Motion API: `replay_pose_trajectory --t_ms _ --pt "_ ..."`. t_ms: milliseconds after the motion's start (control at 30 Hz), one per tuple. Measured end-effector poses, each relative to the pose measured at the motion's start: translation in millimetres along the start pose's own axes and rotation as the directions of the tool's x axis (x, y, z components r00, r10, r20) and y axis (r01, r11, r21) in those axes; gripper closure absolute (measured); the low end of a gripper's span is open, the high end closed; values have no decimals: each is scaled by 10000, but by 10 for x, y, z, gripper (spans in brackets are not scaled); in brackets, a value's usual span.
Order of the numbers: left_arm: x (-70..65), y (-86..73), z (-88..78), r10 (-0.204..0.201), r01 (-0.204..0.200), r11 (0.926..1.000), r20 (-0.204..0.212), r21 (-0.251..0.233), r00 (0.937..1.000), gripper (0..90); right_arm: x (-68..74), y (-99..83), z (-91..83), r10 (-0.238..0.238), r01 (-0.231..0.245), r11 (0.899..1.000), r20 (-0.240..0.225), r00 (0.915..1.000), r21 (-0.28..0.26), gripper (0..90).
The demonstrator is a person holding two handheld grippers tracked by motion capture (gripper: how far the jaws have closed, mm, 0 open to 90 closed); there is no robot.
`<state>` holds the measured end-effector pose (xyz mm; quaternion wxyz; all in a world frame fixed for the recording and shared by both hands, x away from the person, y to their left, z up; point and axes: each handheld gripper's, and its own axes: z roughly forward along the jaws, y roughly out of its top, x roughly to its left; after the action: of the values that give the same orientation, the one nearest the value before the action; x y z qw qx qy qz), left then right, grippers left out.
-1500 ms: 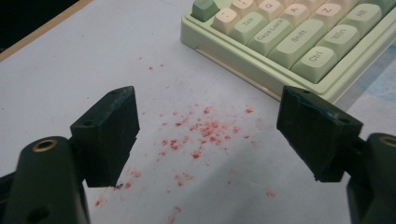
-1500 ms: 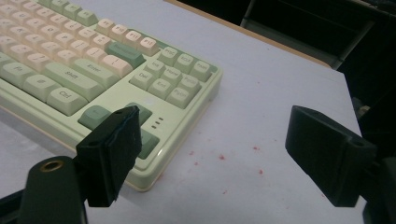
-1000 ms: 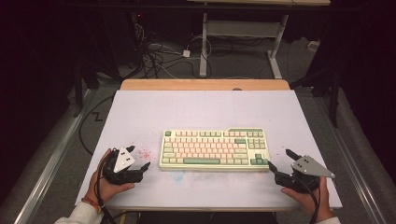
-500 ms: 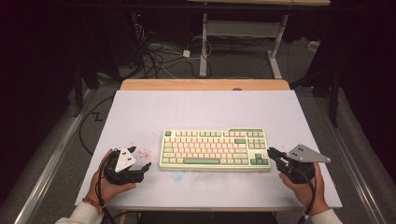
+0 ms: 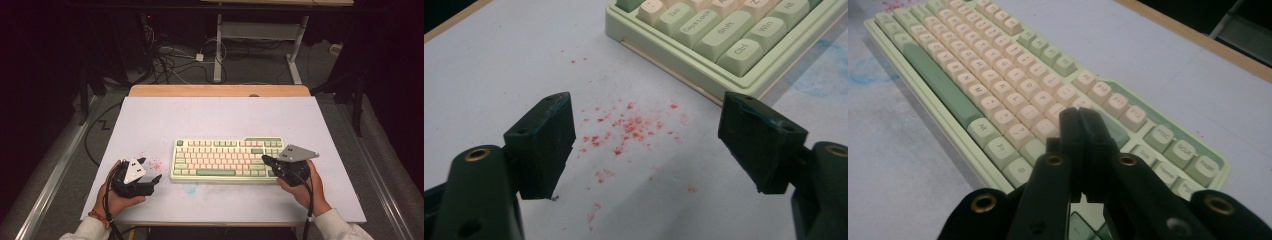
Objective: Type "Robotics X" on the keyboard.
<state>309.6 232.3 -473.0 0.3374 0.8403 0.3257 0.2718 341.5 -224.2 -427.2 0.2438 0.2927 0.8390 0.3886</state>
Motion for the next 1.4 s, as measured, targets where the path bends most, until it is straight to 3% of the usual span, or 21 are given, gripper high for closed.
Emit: replay_pose_trajectory --t_ms 300,500,600,667,700,767,800,833,867,933,1200,1400 --pt "-15 -2 8 -166 165 9998 100 87 9998 229 36 -33 208 -156 173 9983 -295 9994 564 900" --pt "-8 -3 0 -220 219 9997 148 71 9996 293 43 -107 318 -232 260 9943 -285 9993 1032 900" --pt "-7 2 -8 -246 245 9997 268 59 9993 393 33 -132 345 -189 222 9931 -294 9994 1148 900" --pt "-1 9 -20 -208 206 9998 349 59 9992 511 34 -144 354 -190 223 9931 -294 9994 1154 900" --pt "6 14 -22 -260 257 9996 458 73 9986 511 34 -144 354 -190 223 9931 -294 9994 1154 900" --pt "20 18 -25 -320 313 9995 727 100 9968 624 31 -150 354 -98 132 9937 -312 9995 1117 900" --pt "21 23 -23 -337 326 9993 728 162 9968 730 32 -156 355 -71 104 9941 -312 9995 1083 900" --pt "21 29 -20 -378 362 9991 751 232 9965 730 32 -156 355 -71 104 9941 -312 9995 1083 900" --pt "21 34 -21 -409 391 9990 853 231 9955 808 36 -166 354 -50 79 9946 -287 9996 1030 900" --pt "15 52 -35 -411 399 9991 956 138 9946 864 40 -173 351 -51 78 9951 -276 9996 984 900" --pt "-16 152 8 -522 516 9986 1462 83 9879 874 49 -179 345 -54 81 9954 -278 9996 959 900" --pt "-60 259 86 -270 244 9995 1645 181 9860 865 54 -180 346 -85 108 9954 -245 9997 952 900"
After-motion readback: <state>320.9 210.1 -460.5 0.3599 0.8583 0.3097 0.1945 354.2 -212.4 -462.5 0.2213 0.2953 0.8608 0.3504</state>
